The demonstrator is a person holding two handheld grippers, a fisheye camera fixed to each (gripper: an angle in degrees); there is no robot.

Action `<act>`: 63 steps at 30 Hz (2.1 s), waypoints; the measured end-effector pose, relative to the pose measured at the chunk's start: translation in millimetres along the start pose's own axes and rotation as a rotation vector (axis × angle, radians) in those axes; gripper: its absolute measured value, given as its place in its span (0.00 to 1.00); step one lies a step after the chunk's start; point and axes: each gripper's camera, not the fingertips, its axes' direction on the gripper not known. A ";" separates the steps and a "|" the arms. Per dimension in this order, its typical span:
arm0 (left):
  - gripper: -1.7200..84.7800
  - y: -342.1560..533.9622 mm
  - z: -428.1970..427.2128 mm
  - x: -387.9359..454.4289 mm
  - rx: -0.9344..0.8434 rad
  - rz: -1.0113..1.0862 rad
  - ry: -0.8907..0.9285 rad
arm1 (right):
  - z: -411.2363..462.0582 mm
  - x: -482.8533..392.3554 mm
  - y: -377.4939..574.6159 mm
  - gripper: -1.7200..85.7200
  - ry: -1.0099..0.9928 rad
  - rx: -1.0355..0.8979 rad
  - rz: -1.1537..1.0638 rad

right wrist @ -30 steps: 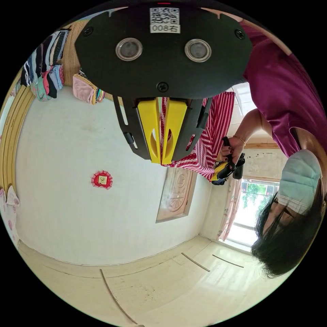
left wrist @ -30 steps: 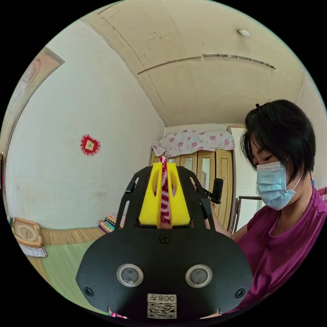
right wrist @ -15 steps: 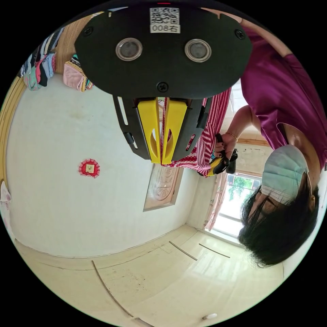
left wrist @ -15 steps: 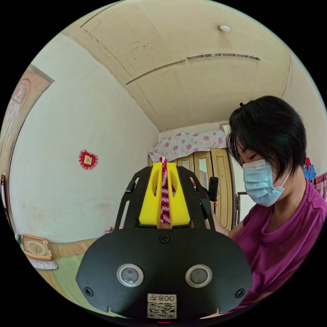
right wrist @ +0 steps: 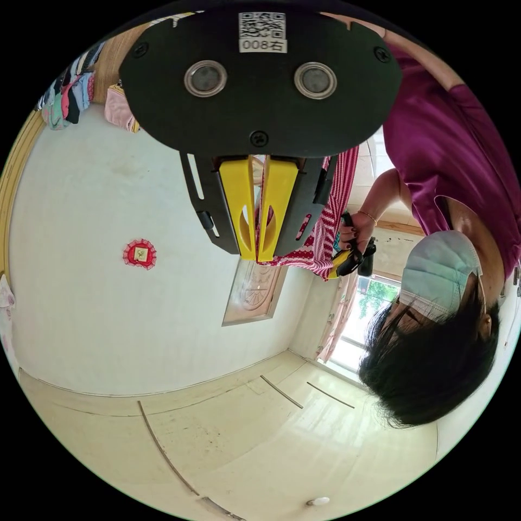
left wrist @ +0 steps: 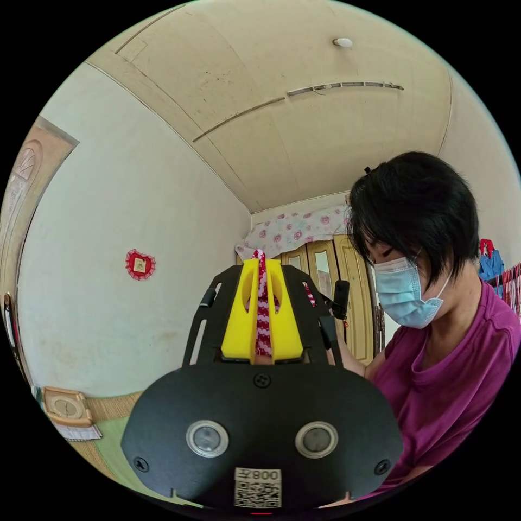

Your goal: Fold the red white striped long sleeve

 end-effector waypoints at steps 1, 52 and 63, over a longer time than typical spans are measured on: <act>0.04 0.3 -1.0 -0.7 0.000 0.001 0.000 | 4.1 2.2 2.5 0.02 -0.005 -0.001 0.004; 0.07 524.1 205.2 -415.7 -0.651 -0.500 -0.479 | 845.8 158.0 326.2 0.04 0.020 -0.738 0.498; 0.13 890.9 147.8 -463.1 -1.157 -0.932 -0.535 | 1008.4 114.8 622.1 0.09 -0.093 -1.145 0.840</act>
